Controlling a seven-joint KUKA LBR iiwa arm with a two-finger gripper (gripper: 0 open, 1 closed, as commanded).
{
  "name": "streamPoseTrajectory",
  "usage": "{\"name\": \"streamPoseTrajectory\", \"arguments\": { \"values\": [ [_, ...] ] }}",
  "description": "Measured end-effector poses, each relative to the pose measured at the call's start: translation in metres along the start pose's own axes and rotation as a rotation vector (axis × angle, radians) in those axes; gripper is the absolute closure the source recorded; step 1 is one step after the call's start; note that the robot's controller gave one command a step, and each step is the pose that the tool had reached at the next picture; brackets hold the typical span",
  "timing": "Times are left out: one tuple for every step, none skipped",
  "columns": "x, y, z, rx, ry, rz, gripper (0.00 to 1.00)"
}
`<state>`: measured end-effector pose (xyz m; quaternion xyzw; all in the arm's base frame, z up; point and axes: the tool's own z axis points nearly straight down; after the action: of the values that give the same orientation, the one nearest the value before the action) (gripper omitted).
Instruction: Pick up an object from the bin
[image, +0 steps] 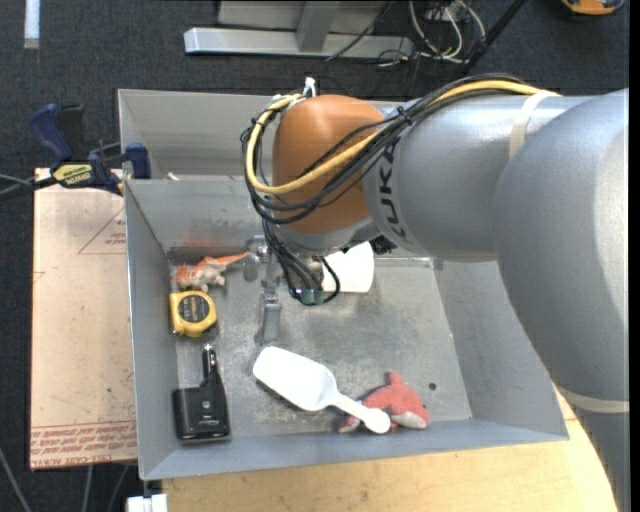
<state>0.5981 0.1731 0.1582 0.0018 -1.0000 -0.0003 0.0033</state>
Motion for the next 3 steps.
{"name": "streamPoseTrajectory", "arguments": {
  "values": [
    [-0.002,-0.001,-0.005,-0.001,-0.007,0.002,0.0],
    [0.006,-0.005,0.005,-0.003,-0.014,-0.041,0.0],
    [0.024,-0.026,0.043,-0.001,-0.009,-0.12,0.0]
  ]
}}
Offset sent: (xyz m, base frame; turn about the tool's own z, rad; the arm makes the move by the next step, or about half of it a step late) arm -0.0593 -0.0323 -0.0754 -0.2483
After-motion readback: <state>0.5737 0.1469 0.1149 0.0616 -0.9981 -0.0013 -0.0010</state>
